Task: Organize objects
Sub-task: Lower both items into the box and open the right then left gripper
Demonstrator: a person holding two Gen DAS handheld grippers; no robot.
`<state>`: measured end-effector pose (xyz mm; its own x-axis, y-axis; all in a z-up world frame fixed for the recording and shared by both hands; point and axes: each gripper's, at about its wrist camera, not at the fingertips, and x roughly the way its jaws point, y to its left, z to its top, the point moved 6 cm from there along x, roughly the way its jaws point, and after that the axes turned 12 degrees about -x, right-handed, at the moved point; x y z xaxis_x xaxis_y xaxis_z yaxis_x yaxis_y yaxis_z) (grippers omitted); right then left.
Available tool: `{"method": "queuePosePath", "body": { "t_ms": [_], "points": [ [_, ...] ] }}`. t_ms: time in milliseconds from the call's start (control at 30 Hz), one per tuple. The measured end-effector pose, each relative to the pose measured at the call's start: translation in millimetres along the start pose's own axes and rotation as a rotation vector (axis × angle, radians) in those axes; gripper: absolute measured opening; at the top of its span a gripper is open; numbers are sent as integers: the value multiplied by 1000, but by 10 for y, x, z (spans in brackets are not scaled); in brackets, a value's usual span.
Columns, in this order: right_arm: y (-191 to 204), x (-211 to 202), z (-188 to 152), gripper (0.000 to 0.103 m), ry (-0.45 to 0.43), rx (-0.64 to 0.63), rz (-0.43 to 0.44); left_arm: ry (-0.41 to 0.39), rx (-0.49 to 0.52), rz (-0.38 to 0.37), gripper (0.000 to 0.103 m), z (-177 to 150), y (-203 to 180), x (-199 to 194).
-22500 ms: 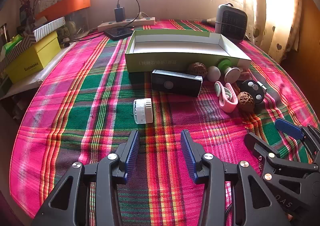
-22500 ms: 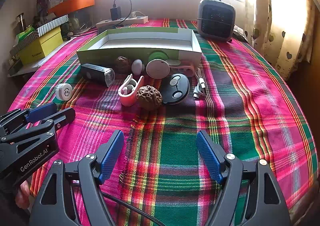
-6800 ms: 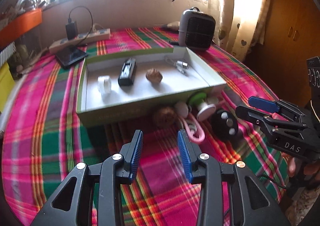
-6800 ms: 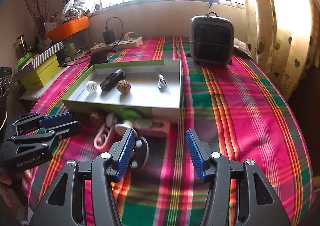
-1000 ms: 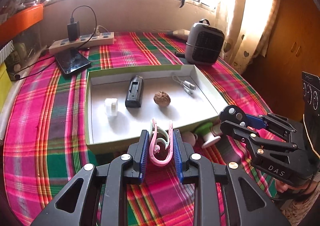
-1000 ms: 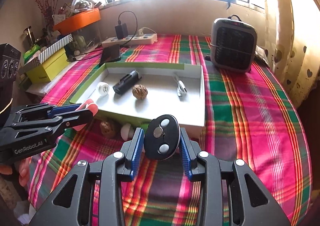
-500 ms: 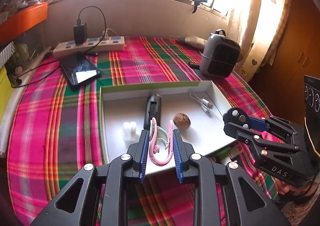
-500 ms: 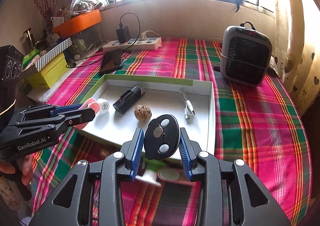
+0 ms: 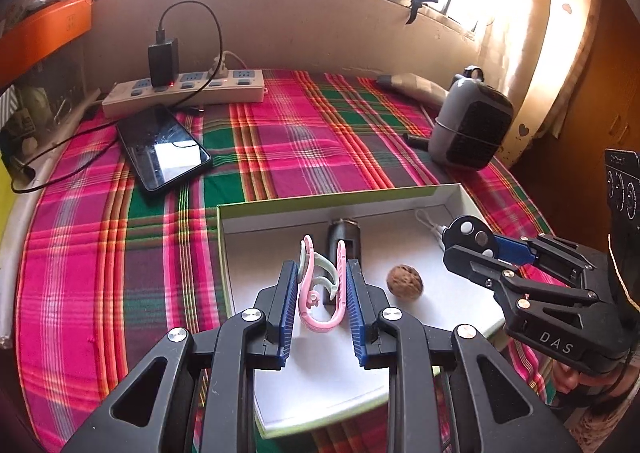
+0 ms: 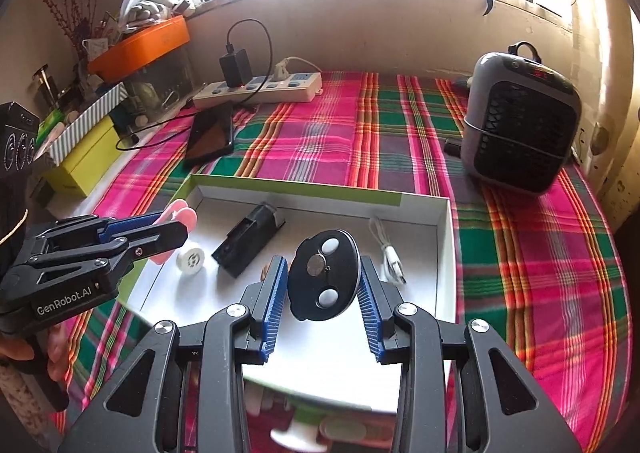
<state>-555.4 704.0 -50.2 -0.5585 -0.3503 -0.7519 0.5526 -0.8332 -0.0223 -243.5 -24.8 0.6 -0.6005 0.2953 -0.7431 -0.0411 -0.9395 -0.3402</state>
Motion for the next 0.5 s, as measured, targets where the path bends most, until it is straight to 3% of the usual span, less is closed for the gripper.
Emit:
{"method": "queuePosePath", "body": {
  "t_ms": [500],
  "points": [
    [-58,399,116,36,63,-3,-23,46,7,13,22,96,70,337]
  ]
}}
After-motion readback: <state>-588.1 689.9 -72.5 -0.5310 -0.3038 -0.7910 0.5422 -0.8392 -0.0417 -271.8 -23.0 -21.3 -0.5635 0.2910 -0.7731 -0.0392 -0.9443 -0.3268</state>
